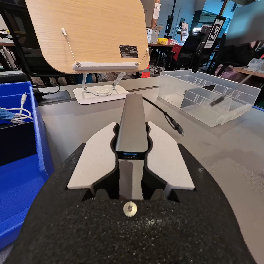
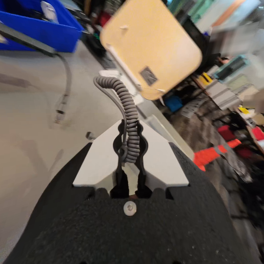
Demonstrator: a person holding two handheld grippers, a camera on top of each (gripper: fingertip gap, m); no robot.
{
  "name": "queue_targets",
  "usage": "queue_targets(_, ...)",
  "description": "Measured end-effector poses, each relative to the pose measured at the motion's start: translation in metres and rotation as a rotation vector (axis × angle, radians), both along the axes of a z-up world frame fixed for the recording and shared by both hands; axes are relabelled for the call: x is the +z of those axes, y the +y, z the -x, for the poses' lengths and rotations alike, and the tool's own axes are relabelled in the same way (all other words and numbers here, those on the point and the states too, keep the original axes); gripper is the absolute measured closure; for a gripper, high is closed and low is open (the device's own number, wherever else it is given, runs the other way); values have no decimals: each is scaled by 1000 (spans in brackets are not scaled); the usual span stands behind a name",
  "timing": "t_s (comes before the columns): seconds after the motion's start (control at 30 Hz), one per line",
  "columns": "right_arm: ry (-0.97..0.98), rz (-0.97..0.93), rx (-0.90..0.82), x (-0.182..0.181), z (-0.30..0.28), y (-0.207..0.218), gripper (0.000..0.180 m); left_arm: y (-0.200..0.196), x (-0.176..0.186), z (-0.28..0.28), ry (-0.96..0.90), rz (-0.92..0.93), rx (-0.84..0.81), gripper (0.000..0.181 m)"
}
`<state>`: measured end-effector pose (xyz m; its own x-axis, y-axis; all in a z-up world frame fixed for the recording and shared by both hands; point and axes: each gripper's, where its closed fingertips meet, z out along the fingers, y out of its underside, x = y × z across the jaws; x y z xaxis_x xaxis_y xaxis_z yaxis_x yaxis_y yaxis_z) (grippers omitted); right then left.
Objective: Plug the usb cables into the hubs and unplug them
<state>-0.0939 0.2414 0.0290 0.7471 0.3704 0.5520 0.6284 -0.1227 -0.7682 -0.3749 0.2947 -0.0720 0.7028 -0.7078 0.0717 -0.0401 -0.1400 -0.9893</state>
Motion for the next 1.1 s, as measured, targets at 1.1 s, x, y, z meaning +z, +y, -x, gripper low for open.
queue_targets(1.1, 1176, 677, 570, -22, 141, -34, 133, -63, 51, -30, -50, -463, -254, 145)
